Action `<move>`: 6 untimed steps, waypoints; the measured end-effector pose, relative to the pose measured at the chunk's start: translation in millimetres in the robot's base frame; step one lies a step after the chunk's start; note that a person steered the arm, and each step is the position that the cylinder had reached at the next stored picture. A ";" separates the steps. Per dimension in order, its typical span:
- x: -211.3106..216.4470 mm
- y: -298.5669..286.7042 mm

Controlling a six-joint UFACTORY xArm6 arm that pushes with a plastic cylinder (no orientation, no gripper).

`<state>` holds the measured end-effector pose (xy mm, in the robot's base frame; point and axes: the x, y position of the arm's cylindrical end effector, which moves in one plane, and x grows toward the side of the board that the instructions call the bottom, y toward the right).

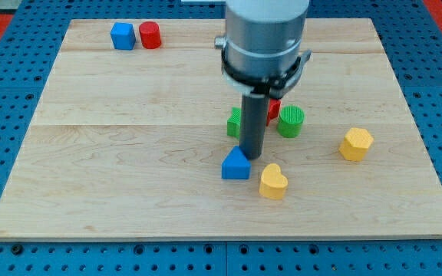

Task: Move green star along with red star towards top right

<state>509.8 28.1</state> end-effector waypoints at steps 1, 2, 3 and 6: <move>9.0 -77.5; 4.2 -98.9; -15.5 -96.7; -48.2 -6.7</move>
